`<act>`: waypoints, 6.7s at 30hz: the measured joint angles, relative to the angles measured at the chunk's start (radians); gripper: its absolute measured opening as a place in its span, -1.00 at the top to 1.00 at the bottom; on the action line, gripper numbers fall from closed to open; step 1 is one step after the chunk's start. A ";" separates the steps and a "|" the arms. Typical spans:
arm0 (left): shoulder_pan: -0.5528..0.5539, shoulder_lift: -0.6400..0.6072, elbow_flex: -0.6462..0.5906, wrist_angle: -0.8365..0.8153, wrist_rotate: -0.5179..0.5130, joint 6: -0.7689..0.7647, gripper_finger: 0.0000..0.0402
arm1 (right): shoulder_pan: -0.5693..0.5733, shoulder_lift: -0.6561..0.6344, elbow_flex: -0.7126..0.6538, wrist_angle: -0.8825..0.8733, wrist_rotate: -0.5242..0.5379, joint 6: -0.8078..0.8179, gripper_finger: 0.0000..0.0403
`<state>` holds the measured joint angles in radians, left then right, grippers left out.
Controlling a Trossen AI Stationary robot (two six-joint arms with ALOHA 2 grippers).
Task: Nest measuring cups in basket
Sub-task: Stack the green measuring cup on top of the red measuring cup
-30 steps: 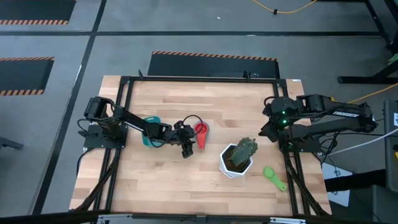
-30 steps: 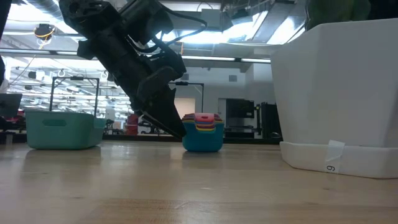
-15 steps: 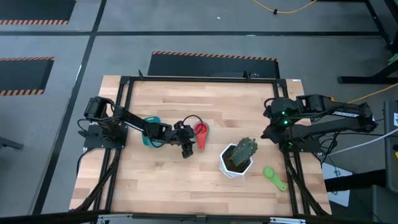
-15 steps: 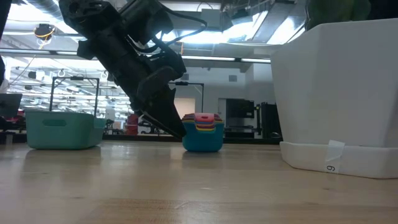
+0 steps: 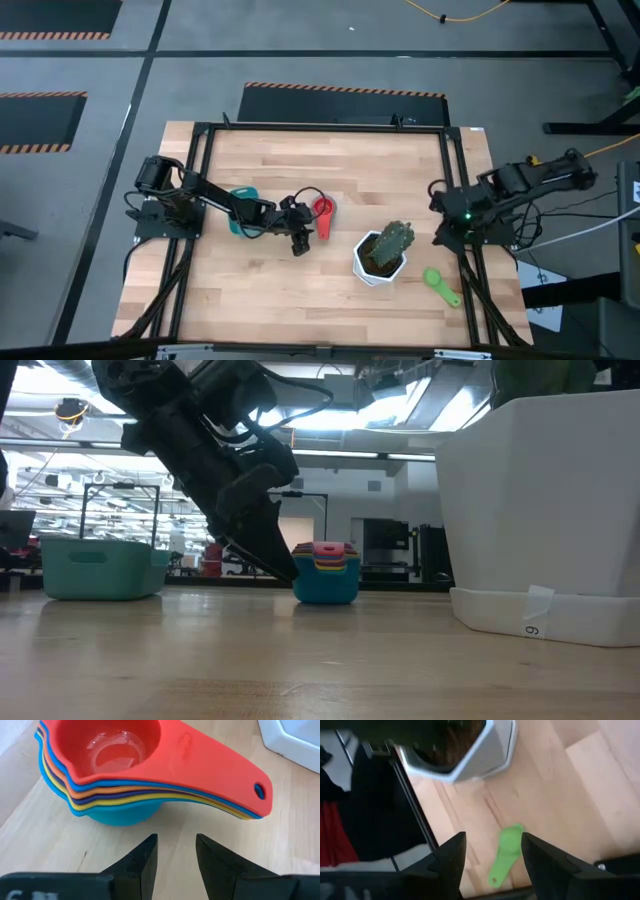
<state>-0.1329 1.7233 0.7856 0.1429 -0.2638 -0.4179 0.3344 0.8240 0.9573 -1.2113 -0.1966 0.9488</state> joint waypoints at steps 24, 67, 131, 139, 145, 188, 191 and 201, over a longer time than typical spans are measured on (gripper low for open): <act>0.001 0.000 0.000 0.000 -0.001 0.000 0.36 | 0.452 0.416 0.000 -0.011 -0.066 0.180 0.03; 0.001 0.000 0.000 0.000 -0.008 0.001 0.36 | 0.531 0.699 0.000 0.064 -0.273 0.306 0.03; 0.000 0.000 0.000 0.001 -0.008 -0.001 0.36 | 0.597 0.974 0.000 0.225 -0.289 0.450 0.03; 0.001 0.000 0.000 0.001 -0.008 -0.001 0.36 | 0.598 0.974 -0.051 0.289 -0.291 0.468 0.03; 0.001 0.000 0.000 0.001 -0.008 -0.001 0.36 | 0.596 0.970 -0.110 0.325 -0.356 0.487 0.03; 0.001 0.000 0.000 0.001 -0.008 -0.001 0.36 | 0.599 0.974 -0.102 0.338 -0.346 0.457 0.52; 0.000 0.000 0.000 0.001 -0.008 -0.001 0.36 | 0.599 0.974 -0.102 0.336 -0.346 0.456 0.55; 0.001 0.000 0.000 0.001 -0.008 -0.001 0.36 | 0.598 0.975 -0.104 0.327 -0.366 0.456 0.56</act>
<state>-0.1323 1.7229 0.7853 0.1439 -0.2717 -0.4191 0.9329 1.7988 0.8536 -0.8839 -0.5627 1.4050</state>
